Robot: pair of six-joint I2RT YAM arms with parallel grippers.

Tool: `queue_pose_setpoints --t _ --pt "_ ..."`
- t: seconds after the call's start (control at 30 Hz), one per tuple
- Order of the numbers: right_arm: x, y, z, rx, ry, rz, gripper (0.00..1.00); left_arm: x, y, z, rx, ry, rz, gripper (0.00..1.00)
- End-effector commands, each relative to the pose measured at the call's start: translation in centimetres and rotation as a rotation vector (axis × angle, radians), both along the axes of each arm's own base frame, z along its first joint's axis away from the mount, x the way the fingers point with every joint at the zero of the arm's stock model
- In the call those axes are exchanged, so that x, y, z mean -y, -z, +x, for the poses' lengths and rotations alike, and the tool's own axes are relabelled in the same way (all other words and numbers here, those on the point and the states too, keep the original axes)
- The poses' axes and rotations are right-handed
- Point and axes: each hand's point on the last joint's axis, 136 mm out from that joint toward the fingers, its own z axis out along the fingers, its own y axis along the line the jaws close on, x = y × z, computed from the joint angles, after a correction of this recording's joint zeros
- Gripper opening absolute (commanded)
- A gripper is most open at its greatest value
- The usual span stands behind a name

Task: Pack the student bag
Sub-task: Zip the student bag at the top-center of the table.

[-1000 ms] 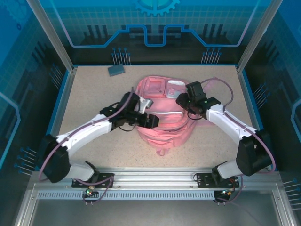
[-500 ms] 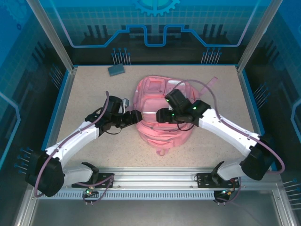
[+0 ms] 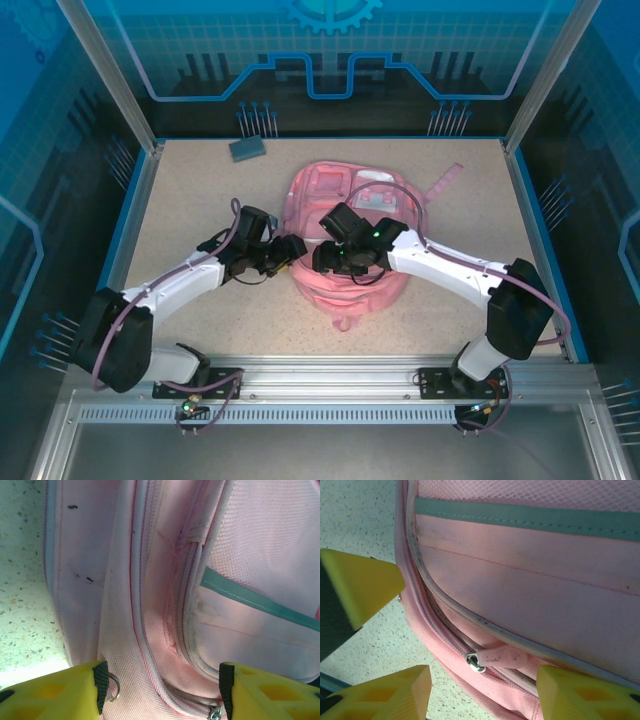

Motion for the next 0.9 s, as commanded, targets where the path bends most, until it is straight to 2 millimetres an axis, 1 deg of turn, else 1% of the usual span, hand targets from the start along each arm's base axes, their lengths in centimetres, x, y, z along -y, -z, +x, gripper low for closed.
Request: queue_pose_setpoints --t 0.0,0.1,0.27,0.33,0.4,0.5,0.6,0.7,0.73,0.77,0.83,0.87 --pt "0.5 1.1 0.0 -0.029 0.079 0.011 0.58 0.4 0.4 0.2 -0.037 -0.002 -0.035 0.6" --pt "0.5 1.5 -0.2 -0.032 0.087 0.028 0.59 0.6 1.2 0.1 -0.066 0.006 -0.036 0.51" --pt "0.9 1.7 -0.6 -0.017 0.114 0.03 0.56 0.6 2.4 0.0 -0.1 0.015 -0.014 0.44" --pt "1.4 1.7 -0.7 -0.002 0.138 0.025 0.55 0.4 3.0 -0.2 -0.119 0.022 0.012 0.4" --pt "1.7 1.4 -0.8 0.015 0.151 0.027 0.54 -0.3 3.8 -0.5 -0.142 0.019 0.065 0.36" --pt "2.1 1.1 -0.7 0.031 0.158 0.016 0.54 -1.0 4.7 -1.0 -0.161 0.027 0.11 0.34" --pt "2.0 1.1 -0.8 0.033 0.149 0.009 0.54 -0.8 5.2 -1.2 -0.175 0.044 0.111 0.37" --pt "1.7 1.2 -0.9 0.03 0.142 0.017 0.54 -0.1 4.8 -0.6 -0.156 0.058 0.077 0.34" --pt "1.6 1.2 -1.0 0.028 0.139 0.02 0.54 0.2 4.5 -0.4 -0.146 0.063 0.062 0.31" --pt "1.6 1.2 -1.0 0.026 0.141 0.021 0.54 0.5 4.2 -0.1 -0.13 0.068 0.047 0.25" --pt "1.7 1.1 -1.1 0.024 0.149 0.023 0.55 1.2 3.1 0.6 -0.081 0.082 0.008 0.07" --pt "1.8 1.0 -1.1 0.024 0.155 0.022 0.56 1.5 2.4 0.9 -0.042 0.096 -0.014 0.0"
